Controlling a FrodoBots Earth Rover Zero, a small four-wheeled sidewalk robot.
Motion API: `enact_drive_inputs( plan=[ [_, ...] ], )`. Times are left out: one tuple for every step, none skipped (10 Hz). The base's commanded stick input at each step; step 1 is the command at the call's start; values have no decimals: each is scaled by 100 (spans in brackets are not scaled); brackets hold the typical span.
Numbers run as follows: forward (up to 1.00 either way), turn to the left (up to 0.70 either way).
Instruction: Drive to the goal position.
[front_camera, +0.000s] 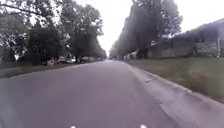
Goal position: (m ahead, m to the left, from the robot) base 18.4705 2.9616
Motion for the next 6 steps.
enact_drive_inputs(
  plan=[
    [100,0],
    [100,0],
    [100,0],
    [100,0],
    [100,0],
    [100,0]
  ],
)
